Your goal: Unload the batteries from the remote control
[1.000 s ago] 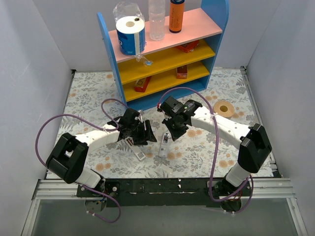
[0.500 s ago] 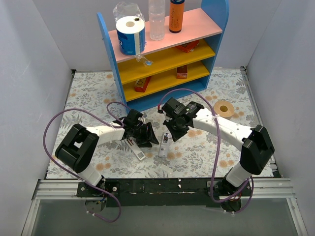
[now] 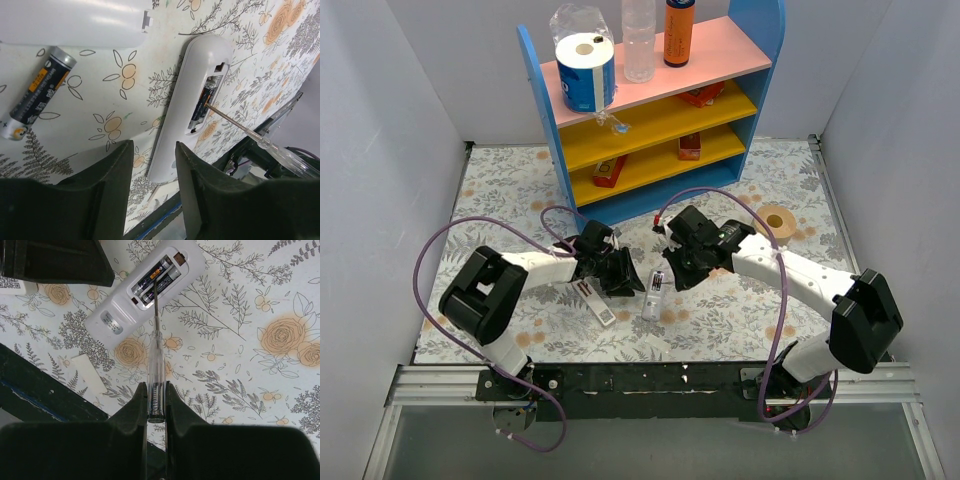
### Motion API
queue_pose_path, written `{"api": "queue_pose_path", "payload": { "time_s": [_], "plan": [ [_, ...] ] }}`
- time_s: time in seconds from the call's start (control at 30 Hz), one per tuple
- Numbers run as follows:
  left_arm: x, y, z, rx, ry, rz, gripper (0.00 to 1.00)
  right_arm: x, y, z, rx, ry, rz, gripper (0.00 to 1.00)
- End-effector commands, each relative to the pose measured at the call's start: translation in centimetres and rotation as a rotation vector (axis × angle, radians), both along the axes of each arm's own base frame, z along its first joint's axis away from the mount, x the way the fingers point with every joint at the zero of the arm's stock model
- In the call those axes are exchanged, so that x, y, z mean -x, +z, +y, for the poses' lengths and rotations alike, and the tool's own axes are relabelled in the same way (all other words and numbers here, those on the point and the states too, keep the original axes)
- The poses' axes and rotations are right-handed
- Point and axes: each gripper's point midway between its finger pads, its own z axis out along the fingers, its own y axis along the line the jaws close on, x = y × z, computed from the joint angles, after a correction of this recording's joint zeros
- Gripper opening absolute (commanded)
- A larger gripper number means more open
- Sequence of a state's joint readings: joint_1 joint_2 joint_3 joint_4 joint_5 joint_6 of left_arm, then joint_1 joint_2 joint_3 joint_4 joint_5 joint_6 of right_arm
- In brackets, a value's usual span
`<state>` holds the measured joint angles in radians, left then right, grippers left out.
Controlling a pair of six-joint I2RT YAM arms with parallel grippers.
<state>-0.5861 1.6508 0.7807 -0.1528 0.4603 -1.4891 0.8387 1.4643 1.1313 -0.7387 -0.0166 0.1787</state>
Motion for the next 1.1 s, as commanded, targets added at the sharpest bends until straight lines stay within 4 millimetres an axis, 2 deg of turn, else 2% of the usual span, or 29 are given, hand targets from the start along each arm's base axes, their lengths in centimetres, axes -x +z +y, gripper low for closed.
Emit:
{"api": "queue_pose_path", "payload": {
  "time_s": [0.0,0.2,0.43,0.7,1.07],
  "plan": [
    [-1.0,0.8,-0.9,0.017,-0.006,-0.027,0.36,0.2,-0.3,0.4,-0.064,0.021,0.0,0.01],
    [-0.4,1.1,-2.1,0.026,-0.036,-0.033,0.27,0.1,-0.4,0.3,-0.116,0.01,-0.003,0.01],
    [-0.1,0.6,-2.4,0.013,-0.04,-0.024,0.25,0.0,-0.4,0.2,-0.146,0.003,-0.006,0.01],
    [0.1,-0.7,-2.1,-0.019,-0.039,-0.012,0.24,-0.2,0.0,0.2,-0.184,0.004,-0.015,0.01],
    [0.2,-0.7,-2.0,-0.027,-0.037,-0.017,0.25,-0.3,1.4,0.7,-0.236,0.013,-0.027,0.01]
  ]
}}
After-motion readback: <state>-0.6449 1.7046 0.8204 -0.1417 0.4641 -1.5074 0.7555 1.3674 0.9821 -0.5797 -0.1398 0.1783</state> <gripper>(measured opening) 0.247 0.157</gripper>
